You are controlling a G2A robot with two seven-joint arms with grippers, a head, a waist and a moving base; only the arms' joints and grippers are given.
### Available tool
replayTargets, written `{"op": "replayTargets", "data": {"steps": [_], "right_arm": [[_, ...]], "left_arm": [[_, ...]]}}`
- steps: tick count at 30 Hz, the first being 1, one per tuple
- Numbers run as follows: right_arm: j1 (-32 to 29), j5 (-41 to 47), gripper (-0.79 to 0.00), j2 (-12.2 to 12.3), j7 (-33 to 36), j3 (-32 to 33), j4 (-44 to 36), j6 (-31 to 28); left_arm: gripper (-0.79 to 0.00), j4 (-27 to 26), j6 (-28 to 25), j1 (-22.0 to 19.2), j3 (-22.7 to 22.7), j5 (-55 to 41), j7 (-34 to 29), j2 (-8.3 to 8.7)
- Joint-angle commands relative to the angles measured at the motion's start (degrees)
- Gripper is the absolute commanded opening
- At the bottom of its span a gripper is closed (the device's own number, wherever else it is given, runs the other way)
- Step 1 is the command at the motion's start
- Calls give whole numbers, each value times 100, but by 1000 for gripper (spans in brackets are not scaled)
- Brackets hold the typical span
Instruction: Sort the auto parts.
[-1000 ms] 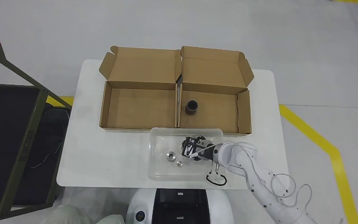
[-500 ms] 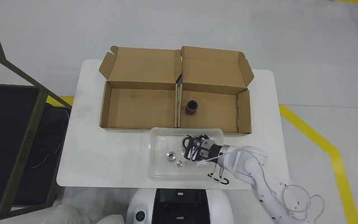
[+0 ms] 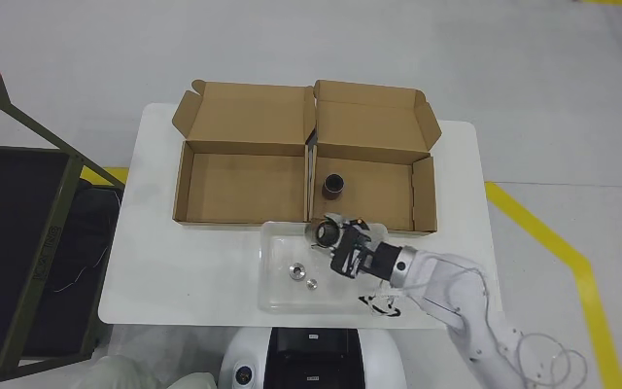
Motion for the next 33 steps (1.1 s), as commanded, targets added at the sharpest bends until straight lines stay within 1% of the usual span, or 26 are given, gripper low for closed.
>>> {"op": "replayTargets", "data": {"steps": [1, 8, 14, 23, 33], "right_arm": [[12, 110, -785, -1, -109, 38, -68, 49], [90, 471, -785, -6, -606, 247, -434, 281], [149, 550, -785, -28, -771, 244, -722, 601], [167, 700, -785, -69, -1466, 183, -747, 903], [241, 1093, -785, -94, -2089, 264, -610, 873]], "left_arm": [[0, 0, 0, 0, 0, 0, 0, 0], [0, 0, 0, 0, 0, 0, 0, 0], [0, 0, 0, 0, 0, 0, 0, 0], [0, 0, 0, 0, 0, 0, 0, 0], [0, 0, 0, 0, 0, 0, 0, 0]]}}
